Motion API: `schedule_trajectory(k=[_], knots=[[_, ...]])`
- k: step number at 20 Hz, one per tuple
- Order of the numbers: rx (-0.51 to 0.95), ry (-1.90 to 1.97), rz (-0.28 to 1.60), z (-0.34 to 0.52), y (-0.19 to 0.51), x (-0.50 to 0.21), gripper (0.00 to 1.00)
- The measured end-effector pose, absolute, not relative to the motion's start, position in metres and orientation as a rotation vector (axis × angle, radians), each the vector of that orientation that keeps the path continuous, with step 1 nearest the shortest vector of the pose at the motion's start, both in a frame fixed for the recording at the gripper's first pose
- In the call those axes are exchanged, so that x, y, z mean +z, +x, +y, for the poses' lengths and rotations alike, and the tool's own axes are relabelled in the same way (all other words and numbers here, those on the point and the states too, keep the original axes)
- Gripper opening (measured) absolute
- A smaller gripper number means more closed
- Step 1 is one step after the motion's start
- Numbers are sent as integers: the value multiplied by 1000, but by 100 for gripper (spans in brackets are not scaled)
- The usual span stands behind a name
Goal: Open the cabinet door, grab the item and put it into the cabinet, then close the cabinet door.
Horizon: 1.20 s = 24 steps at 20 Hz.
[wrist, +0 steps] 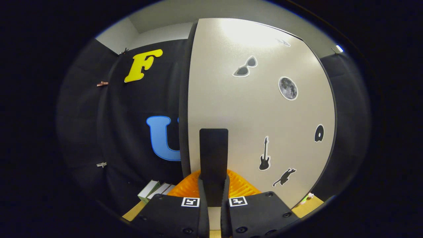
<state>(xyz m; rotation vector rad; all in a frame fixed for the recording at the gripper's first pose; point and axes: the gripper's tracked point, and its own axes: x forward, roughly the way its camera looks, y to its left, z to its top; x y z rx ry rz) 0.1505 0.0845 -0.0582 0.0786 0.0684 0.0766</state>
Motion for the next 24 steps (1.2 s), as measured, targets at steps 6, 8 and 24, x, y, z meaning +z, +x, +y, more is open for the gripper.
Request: schedule_trajectory(k=[6, 8, 24], knots=[[143, 106, 93, 76, 127, -56, 17], [156, 109, 99, 71, 118, -55, 17], [150, 67, 113, 27, 71, -53, 17]])
